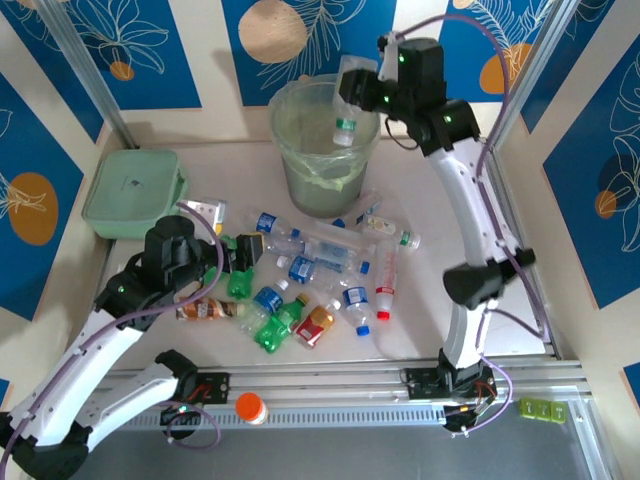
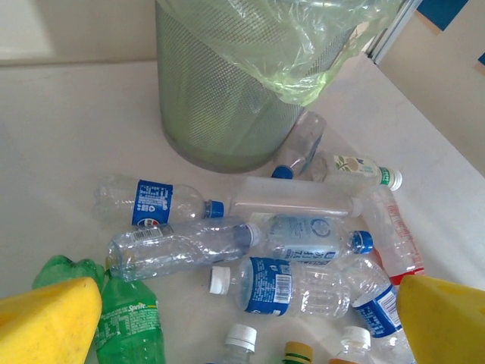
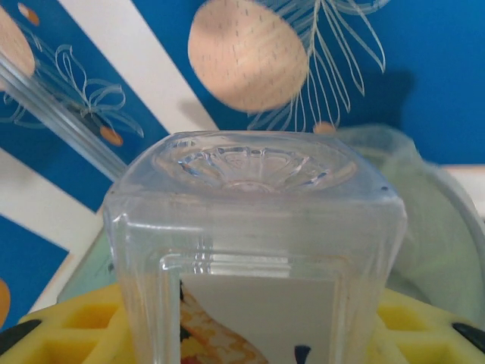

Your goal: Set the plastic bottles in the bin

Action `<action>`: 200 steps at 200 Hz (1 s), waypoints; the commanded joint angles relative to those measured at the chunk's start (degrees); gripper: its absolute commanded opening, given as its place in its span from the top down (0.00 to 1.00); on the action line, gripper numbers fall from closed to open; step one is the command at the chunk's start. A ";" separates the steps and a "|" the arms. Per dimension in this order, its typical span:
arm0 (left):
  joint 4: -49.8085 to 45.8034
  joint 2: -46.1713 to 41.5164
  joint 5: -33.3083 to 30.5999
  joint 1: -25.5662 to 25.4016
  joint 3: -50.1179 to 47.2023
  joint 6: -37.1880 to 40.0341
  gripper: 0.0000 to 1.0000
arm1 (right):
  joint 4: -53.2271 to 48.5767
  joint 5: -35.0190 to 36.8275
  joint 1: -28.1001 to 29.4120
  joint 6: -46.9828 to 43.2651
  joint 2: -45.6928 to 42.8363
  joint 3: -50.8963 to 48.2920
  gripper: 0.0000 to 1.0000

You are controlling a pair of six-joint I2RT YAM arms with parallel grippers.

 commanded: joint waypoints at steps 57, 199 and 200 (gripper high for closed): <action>2.46 0.51 0.05 1.67 -0.55 1.30 0.01 | 0.48 -2.97 -0.71 -1.46 20.65 15.92 0.62; 2.59 -0.01 0.29 2.01 -1.08 1.67 0.01 | -3.25 0.02 2.16 -7.61 31.17 13.57 0.56; 2.57 -0.01 0.29 2.01 -1.08 1.70 0.01 | -3.25 -0.02 2.14 -7.58 31.23 13.57 0.56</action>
